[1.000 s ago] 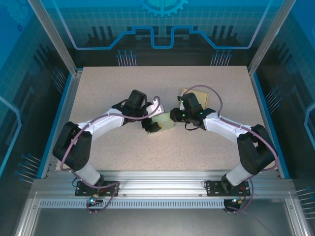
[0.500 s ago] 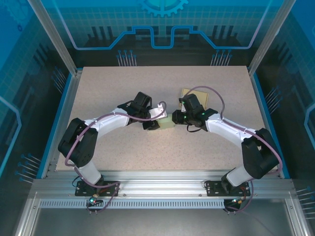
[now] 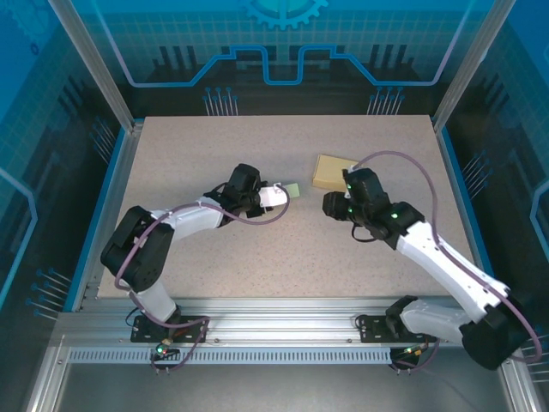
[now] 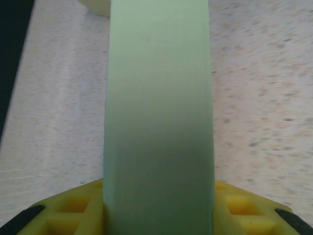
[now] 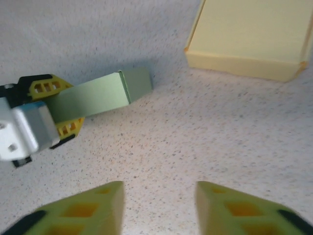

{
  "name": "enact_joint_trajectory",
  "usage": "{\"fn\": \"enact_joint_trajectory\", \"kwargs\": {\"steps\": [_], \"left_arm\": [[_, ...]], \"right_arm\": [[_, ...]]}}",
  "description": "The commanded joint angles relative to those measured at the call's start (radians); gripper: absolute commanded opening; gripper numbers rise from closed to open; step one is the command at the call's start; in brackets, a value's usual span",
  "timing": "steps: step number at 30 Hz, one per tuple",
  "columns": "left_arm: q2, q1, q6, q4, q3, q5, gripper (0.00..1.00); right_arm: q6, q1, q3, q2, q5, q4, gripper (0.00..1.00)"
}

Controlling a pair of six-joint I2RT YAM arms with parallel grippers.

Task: Fold the paper box

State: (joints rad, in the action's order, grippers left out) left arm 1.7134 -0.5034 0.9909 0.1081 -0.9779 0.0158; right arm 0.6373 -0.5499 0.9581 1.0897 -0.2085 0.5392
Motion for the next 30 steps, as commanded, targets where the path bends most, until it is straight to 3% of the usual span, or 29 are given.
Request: {"fn": "enact_joint_trajectory", "kwargs": {"steps": [1,5,9,10,12,18,24,27,30], "left_arm": [[0.071,0.03,0.111,0.211,0.01,0.031,0.39],[0.164,0.05,0.193,0.317,-0.014,0.016,0.41],[0.24,0.061,0.272,0.426,-0.02,0.015,0.45],[0.252,0.065,0.288,0.44,-0.021,0.013,0.49],[0.262,0.068,0.312,0.453,-0.017,0.009,0.68],[0.195,0.063,0.284,0.447,0.061,-0.025,0.99],[-0.006,0.022,0.161,0.336,0.167,-0.031,0.99],[-0.114,-0.019,0.043,0.303,0.206,0.05,0.99],[-0.227,-0.041,-0.096,0.399,0.273,0.168,0.99]], "right_arm": [[0.001,-0.007,-0.032,-0.083,-0.092,0.095,0.54],[-0.008,-0.005,-0.047,-0.157,-0.104,0.107,0.65],[-0.015,-0.007,-0.066,-0.21,-0.116,0.112,0.84],[-0.019,-0.008,-0.071,-0.223,-0.123,0.112,0.87],[-0.023,-0.008,-0.072,-0.248,-0.142,0.111,0.9],[-0.044,-0.006,-0.115,-0.313,-0.191,0.1,0.98],[-0.078,-0.004,-0.108,-0.325,-0.224,0.114,1.0],[-0.083,-0.003,-0.115,-0.34,-0.257,0.102,1.0],[-0.105,-0.001,-0.138,-0.365,-0.29,0.068,1.0]]}}
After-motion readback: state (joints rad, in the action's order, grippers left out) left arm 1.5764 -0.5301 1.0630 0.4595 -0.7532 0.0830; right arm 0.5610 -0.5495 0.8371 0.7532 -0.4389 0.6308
